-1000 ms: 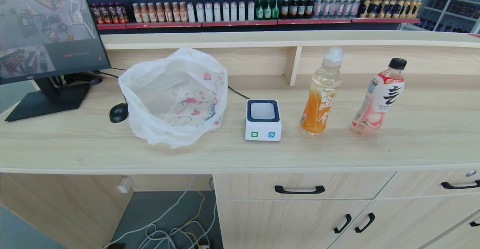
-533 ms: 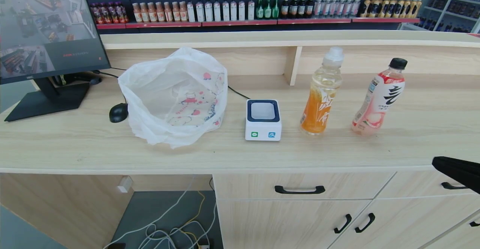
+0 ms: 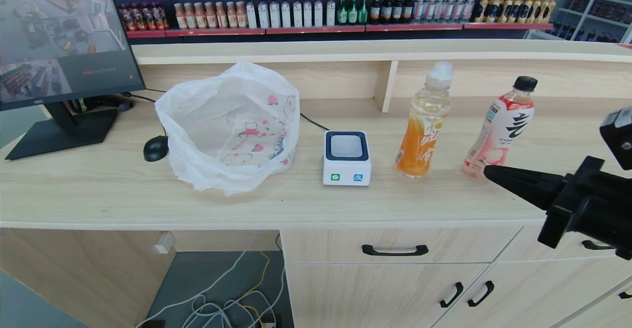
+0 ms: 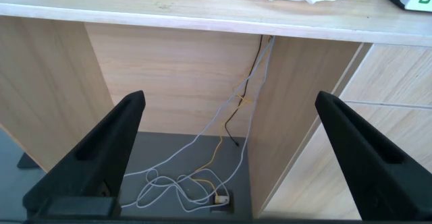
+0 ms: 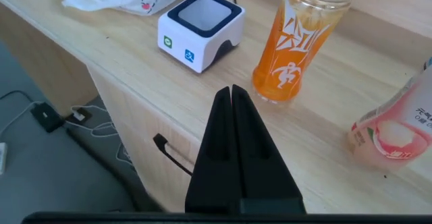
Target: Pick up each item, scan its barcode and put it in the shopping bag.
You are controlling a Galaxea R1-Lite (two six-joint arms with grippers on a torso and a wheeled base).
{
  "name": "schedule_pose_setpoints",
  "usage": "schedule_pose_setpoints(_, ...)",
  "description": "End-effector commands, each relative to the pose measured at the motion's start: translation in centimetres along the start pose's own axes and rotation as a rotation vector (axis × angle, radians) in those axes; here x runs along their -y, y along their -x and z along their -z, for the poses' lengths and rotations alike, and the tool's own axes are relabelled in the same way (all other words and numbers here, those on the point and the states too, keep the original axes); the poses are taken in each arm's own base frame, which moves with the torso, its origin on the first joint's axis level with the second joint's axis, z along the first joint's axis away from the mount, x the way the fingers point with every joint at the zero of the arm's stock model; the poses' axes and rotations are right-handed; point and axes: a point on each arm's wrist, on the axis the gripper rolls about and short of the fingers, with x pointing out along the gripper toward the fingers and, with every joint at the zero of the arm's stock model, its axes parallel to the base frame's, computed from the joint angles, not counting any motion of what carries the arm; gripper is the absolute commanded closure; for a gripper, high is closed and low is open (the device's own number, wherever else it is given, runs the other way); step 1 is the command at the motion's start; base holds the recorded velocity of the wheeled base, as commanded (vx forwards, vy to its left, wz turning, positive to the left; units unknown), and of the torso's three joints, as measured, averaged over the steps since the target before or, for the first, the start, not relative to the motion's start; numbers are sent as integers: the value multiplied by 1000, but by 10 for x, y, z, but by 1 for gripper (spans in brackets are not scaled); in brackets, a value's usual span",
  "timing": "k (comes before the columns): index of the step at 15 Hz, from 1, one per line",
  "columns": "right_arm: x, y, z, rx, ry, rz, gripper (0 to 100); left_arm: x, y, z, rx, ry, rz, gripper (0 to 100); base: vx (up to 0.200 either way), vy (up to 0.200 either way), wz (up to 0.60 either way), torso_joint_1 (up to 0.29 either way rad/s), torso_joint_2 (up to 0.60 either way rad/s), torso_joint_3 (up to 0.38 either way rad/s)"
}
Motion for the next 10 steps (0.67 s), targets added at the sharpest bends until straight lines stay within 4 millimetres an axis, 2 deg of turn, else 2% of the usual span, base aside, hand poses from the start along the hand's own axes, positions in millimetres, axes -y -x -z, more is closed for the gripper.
schedule_pose_setpoints(1,6,-24,5,-37,-13,-9,100,0,0,0,0,0,0,0,0,0,0,0,0,0)
schedule_pose_setpoints(3,8,-32,7,-66,-55,56,100,0,0,0,0,0,-1,0,0,0,0,0,0,0)
schedule_pose_setpoints(4,7,-35,4,-53,-76,69,0,0,0,0,0,0,0,0,0,0,0,0,0,0)
schedule_pose_setpoints(7,3,-50,-11,8,-130,81,0,0,0,0,0,0,-1,0,0,0,0,0,0,0)
schedule_pose_setpoints(10,6,-60,-10,-8,-134,140,0,0,0,0,0,0,-1,0,0,0,0,0,0,0)
